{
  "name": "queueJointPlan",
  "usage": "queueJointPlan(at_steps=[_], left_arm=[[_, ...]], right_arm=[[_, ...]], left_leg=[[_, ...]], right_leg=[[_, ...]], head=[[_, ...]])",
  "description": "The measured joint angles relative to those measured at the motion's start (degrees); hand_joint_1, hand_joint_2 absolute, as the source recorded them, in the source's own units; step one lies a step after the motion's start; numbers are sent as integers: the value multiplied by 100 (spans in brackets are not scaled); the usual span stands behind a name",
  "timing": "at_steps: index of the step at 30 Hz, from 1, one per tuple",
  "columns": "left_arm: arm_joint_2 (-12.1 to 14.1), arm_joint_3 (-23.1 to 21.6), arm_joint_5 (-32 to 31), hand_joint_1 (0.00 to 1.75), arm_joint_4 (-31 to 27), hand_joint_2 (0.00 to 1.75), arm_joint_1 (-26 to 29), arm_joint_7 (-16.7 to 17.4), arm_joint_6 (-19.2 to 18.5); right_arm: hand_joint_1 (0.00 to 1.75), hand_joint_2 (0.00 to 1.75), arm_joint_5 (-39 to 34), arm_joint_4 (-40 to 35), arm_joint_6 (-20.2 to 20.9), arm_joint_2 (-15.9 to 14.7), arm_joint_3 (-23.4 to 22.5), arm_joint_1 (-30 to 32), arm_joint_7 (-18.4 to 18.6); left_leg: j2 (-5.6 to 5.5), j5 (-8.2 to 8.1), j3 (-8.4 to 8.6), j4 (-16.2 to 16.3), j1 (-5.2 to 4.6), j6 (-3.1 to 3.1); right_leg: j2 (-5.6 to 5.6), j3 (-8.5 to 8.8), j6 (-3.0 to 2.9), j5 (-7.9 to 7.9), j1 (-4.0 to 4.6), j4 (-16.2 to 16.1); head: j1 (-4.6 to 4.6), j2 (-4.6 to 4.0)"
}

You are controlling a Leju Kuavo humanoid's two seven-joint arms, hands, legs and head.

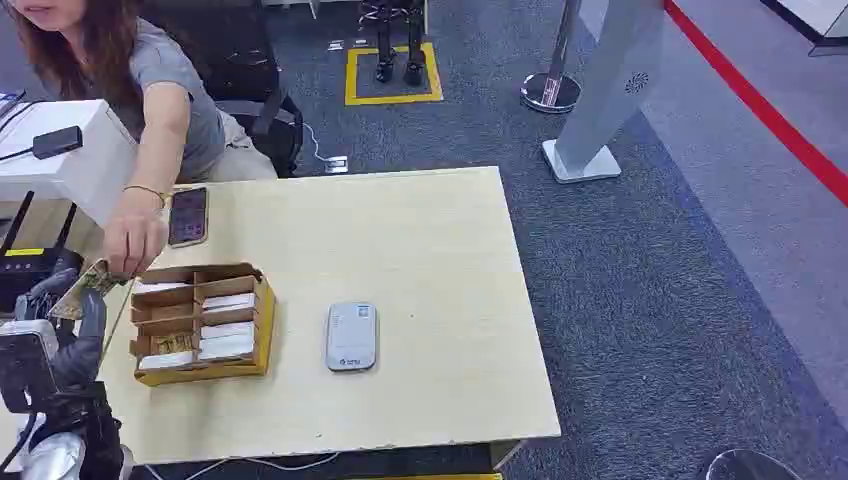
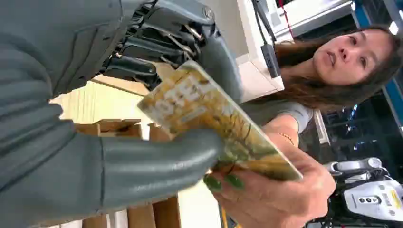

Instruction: Pass the card to the sensor for recognition and then transmit it.

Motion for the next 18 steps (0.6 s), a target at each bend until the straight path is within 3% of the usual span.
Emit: queueJointPlan(at_steps=[11, 18], left_arm=[[-24, -107, -33, 175, 92, 175, -22, 101, 254], [-61, -242, -276, 175, 127, 175, -61, 63, 630]], right_arm=[[0, 175, 162, 0, -57, 9, 18, -5, -4], [0, 175, 203, 0, -111, 9, 42, -7, -22]], left_leg=[[1, 0, 0, 0, 0, 0], [1, 0, 0, 0, 0, 0]], right_leg=[[1, 0, 0, 0, 0, 1], [1, 0, 0, 0, 0, 1]], head=[[0, 0], [0, 0]])
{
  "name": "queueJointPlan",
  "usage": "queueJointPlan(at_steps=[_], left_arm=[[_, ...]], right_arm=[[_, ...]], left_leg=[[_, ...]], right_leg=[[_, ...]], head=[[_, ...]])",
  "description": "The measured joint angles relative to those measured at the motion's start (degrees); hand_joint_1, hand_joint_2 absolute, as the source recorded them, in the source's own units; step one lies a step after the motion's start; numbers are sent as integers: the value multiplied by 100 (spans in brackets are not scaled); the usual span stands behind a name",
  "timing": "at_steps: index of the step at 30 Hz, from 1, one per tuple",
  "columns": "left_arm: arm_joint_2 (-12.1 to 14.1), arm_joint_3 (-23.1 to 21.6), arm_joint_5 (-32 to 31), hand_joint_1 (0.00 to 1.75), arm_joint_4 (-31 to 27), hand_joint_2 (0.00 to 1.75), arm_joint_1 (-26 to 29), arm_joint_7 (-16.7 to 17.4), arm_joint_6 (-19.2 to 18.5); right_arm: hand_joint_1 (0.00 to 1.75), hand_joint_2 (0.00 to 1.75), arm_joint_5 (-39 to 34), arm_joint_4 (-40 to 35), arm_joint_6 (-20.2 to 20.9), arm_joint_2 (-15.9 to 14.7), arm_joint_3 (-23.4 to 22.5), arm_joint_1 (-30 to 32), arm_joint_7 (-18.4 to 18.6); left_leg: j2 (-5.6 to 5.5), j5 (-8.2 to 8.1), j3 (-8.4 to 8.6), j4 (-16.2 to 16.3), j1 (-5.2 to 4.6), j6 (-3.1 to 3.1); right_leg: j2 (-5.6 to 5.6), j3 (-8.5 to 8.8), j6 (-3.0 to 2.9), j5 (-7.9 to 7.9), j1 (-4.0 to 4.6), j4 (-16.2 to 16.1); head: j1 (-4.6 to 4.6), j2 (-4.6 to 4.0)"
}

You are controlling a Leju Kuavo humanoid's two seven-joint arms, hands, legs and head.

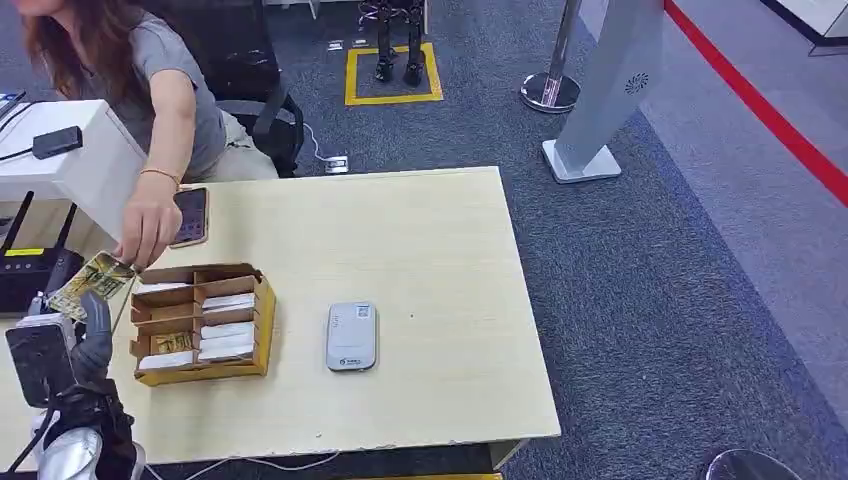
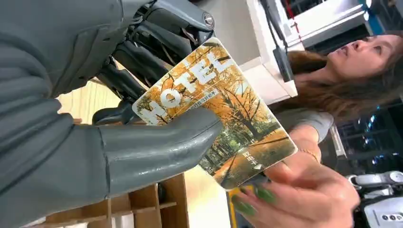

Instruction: Pass the card to the sensor for recognition and then transmit it.

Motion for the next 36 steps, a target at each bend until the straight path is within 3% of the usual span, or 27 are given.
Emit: queueJointPlan(at_steps=[7, 16, 22, 28, 32, 36], left_arm=[[0, -454, -1635, 175, 0, 175, -80, -177, 922], [7, -1459, -3541, 175, 48, 175, -335, 35, 1457], [4, -2344, -5463, 175, 451, 175, -666, 672, 1753], [9, -3182, -7310, 175, 1066, 175, -952, 1615, 1822], [7, -3557, -7672, 175, 1366, 175, -1050, 1828, 1858], [15, -3912, -8475, 175, 1746, 175, -1179, 2255, 1862]], right_arm=[[0, 175, 109, 0, 28, 0, 4, -6, 2], [0, 175, 310, -2, 112, 0, 35, -39, -13], [0, 175, 452, -2, 168, 0, 68, -71, 20], [0, 175, 516, -2, 203, 0, 109, -85, 35], [0, 175, 525, -2, 203, 0, 111, -94, 39], [0, 175, 601, -2, 203, 0, 111, -97, 81]], left_leg=[[-2, 0, 0, 1, 0, 0], [-2, 0, 0, 2, -1, 0], [-2, 1, 1, 3, -1, 1], [-1, 1, 0, 3, -1, 1], [-1, 0, 0, 3, -1, 1], [-1, 0, 0, 3, -1, 1]], right_leg=[[-2, 0, 0, 0, 0, 0], [-3, 1, -3, 3, 0, 0], [-3, 0, -3, 4, 0, 0], [-2, 0, -3, 4, 0, 0], [-1, -1, -3, 3, 0, 0], [-1, -1, -4, 3, 0, 0]], head=[[0, 0], [0, 0], [-2, 0], [-2, 0], [0, 0], [0, 0]])
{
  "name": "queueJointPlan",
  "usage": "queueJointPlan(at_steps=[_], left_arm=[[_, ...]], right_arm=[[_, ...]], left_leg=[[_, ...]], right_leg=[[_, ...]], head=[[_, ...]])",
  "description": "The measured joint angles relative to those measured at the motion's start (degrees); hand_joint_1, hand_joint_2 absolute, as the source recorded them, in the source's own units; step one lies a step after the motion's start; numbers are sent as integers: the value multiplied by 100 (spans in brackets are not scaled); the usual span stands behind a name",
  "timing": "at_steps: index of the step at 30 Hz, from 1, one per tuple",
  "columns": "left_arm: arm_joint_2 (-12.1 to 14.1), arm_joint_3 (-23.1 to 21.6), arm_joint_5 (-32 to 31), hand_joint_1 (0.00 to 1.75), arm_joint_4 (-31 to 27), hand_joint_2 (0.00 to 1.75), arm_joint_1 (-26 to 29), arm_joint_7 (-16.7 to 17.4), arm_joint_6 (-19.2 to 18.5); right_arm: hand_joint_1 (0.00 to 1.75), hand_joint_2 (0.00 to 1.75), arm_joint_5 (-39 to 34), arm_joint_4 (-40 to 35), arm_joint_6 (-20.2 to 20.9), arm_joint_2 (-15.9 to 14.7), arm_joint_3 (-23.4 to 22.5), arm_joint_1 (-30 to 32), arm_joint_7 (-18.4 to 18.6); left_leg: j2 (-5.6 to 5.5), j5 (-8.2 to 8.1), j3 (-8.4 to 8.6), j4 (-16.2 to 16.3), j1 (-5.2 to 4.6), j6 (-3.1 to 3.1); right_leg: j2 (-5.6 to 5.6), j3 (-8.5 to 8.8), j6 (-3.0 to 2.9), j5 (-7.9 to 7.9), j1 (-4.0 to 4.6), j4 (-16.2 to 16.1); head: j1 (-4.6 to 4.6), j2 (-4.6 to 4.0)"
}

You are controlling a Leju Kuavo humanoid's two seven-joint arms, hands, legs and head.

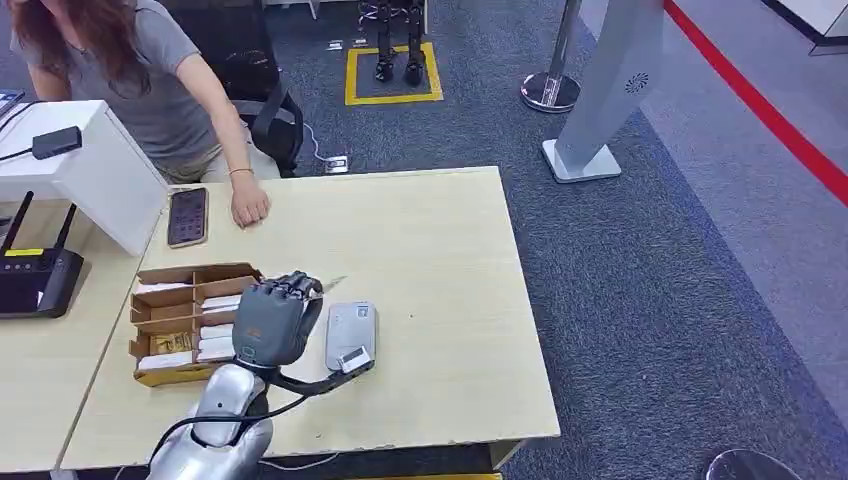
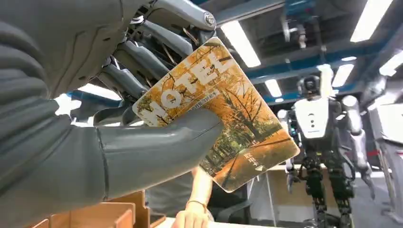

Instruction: Pass the card to the sensor for recognition and then transmit it.

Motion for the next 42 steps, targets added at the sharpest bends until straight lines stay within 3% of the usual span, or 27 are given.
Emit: queueJointPlan(at_steps=[10, 17, 24, 31, 42], left_arm=[[-20, -569, -838, 175, 794, 175, -327, 628, -72], [-2, -833, -858, 175, 1107, 175, -507, 1116, -162], [35, -1120, -858, 175, 1349, 175, -666, 1354, -370], [37, -1303, -860, 175, 1552, 175, -721, 1356, -500], [-144, -1375, -860, 175, 1850, 175, -719, 941, -747]], right_arm=[[0, 175, 17, -4, -22, 0, -2, -4, 13], [0, 175, 101, -7, -24, 0, -28, -5, 9], [0, 175, 103, -7, -24, 0, -87, -2, 9], [0, 175, 105, -7, -33, 0, -114, -2, 9], [0, 175, 118, -7, -33, 0, -201, -3, -30]], left_leg=[[1, 0, 0, 0, 0, 0], [0, 0, -1, 0, 0, 0], [0, 1, 0, 0, 0, 0], [0, 1, 0, 0, -1, 0], [0, 1, 0, 0, -1, 0]], right_leg=[[1, 0, 0, 0, 0, 1], [1, 0, 0, 0, 0, 1], [1, 0, 0, 0, 0, 2], [1, -1, 0, 0, 0, 2], [0, 0, 0, 0, 0, 2]], head=[[-2, 0], [0, 0], [-2, 0], [-2, 0], [-2, 0]])
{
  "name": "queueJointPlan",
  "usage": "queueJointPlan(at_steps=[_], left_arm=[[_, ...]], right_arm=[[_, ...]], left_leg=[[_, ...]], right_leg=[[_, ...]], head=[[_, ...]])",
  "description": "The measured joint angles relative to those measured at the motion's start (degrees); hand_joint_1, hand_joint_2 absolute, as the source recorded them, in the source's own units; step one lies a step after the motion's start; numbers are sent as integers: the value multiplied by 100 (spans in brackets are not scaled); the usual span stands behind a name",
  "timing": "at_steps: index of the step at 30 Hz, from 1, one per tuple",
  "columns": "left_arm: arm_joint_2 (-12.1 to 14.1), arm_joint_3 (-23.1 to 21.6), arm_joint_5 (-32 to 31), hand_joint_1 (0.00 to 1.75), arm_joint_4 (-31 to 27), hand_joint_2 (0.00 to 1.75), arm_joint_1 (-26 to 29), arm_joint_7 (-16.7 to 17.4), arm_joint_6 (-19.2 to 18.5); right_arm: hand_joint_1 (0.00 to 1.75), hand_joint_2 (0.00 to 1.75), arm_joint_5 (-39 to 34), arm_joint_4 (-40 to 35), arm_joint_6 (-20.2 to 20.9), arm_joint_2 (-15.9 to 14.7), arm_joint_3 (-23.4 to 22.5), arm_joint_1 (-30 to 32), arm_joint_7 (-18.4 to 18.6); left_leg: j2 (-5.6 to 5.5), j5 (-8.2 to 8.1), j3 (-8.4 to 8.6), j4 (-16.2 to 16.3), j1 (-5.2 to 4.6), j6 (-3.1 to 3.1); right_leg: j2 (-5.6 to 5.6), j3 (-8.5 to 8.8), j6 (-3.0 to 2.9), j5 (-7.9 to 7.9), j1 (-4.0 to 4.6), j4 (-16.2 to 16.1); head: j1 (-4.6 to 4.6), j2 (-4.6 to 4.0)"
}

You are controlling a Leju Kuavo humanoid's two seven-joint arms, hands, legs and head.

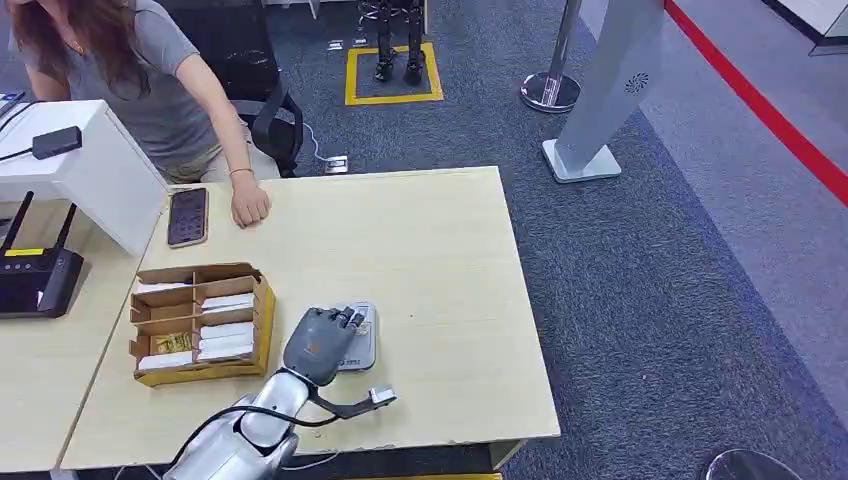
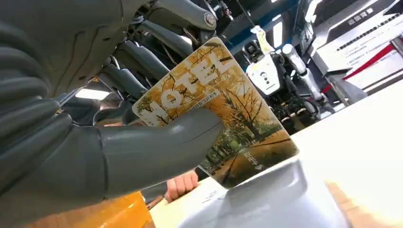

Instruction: Pass the card to the sensor for recognition and then transmit it.

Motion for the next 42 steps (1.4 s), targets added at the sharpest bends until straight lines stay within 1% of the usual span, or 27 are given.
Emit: queueJointPlan(at_steps=[7, 11, 18, 19, 21, 23, 25, 26, 27, 28, 29, 30, 31, 32, 34, 36, 38, 42], left_arm=[[-85, 0, 15, 175, 57, 175, -2, -175, -31], [-101, 0, 13, 175, 59, 175, -4, -120, 66], [-98, 0, 11, 175, 59, 175, -10, -57, 102], [-94, 0, 7, 175, 57, 175, -10, -8, 160], [-41, 0, 4, 175, 0, 175, -27, 243, 462], [93, 0, 4, 175, -171, 175, -99, 448, 763], [264, 59, 29, 175, -451, 175, -169, 404, 1030], [328, 178, 118, 175, -619, 175, -186, 290, 1163], [389, 355, 340, 175, -798, 175, -189, 106, 1279], [439, 563, 701, 175, -1004, 175, -189, -110, 1364], [474, 757, 1110, 175, -1166, 175, -190, -300, 1375], [500, 995, 1720, 175, -1343, 175, -189, -562, 1366], [520, 1251, 2475, 175, -1513, 175, -190, -875, 1302], [527, 1465, 3079, 175, -1660, 175, -189, -1133, 1233], [551, 1815, 3870, 175, -1858, 175, -186, -1481, 1071], [557, 2130, 4708, 175, -2030, 175, -164, -1840, 820], [557, 2445, 5497, 175, -2141, 175, -159, -2065, 608], [612, 3074, 6737, 175, -2144, 175, -218, -2370, 131]], right_arm=[[0, 175, 85, 0, 2, 0, -53, 0, -15], [0, 175, 96, 0, 2, 0, -59, 0, -22], [0, 175, 96, 0, 0, 0, -74, 2, -22], [0, 175, 101, 0, 0, 0, -77, 2, -22], [0, 175, 105, 0, -7, 0, -85, 2, -35], [0, 175, 159, 0, -18, 0, -101, 4, -39], [0, 175, 227, 0, -37, 0, -118, 7, -39], [0, 175, 245, 0, -42, 0, -127, 8, -39], [0, 175, 291, 0, -42, 0, -140, 9, -39], [0, 175, 312, 0, -42, 0, -151, 9, -39], [0, 175, 330, 0, -37, 0, -157, 9, -39], [0, 175, 348, 0, -26, 2, -162, 11, -39], [0, 175, 378, 0, -24, 6, -166, 12, -39], [0, 175, 393, 0, -13, 9, -175, 12, -42], [0, 175, 400, 0, -7, 17, -192, 14, -61], [0, 175, 415, 0, -7, 22, -197, 13, -66], [0, 175, 468, 0, 13, 26, -199, 11, -66], [0, 175, 603, 0, 57, 35, -199, 8, -50]], left_leg=[[0, 0, 1, 0, 0, 0], [0, 0, 1, 0, 0, 0], [0, 1, 1, 0, 0, 0], [0, 1, 1, 0, 0, 0], [0, 1, 0, 0, 1, 0], [0, 3, 0, 0, 1, -2], [0, 4, 1, 0, 0, -3], [-1, 5, 1, 0, 1, -5], [-1, 5, 1, 0, 1, -6], [0, 6, 1, 0, 1, -6], [1, 6, 1, 0, 1, -6], [1, 6, 2, 0, 1, -6], [1, 7, 2, 0, 1, -8], [1, 7, 2, 0, 1, -8], [-1, 11, 2, 0, 2, -14], [-2, 12, 1, -1, 2, -16], [-1, 12, 0, -1, 2, -16], [2, 13, 1, 0, 2, -17]], right_leg=[[0, 1, 0, 0, 0, 0], [0, 0, 0, 0, 0, 2], [0, 0, 0, 0, 0, 3], [0, 0, 0, 0, 0, 3], [0, -1, 0, 0, 0, 4], [0, 0, 0, 0, 0, 8], [0, -1, -1, 0, 0, 13], [-1, -1, -1, 0, 0, 15], [-1, -2, -1, 0, 0, 17], [0, -3, -1, 0, 0, 18], [1, -3, -1, 0, 0, 19], [1, -5, -1, 0, 0, 20], [1, -6, -1, 0, 0, 20], [1, -6, -1, 0, 0, 21], [-1, -7, -2, -1, 0, 23], [-3, -7, -2, -1, 0, 25], [-1, -7, -2, -1, 0, 27], [3, -12, -4, 1, 0, 28]], head=[[2, 0], [0, 0], [0, 0], [0, 0], [0, 0], [0, 0], [0, 0], [0, 0], [2, 0], [0, 0], [2, 0], [0, 0], [0, 0], [-2, 0], [-2, 0], [0, 0], [0, 0], [2, 0]])
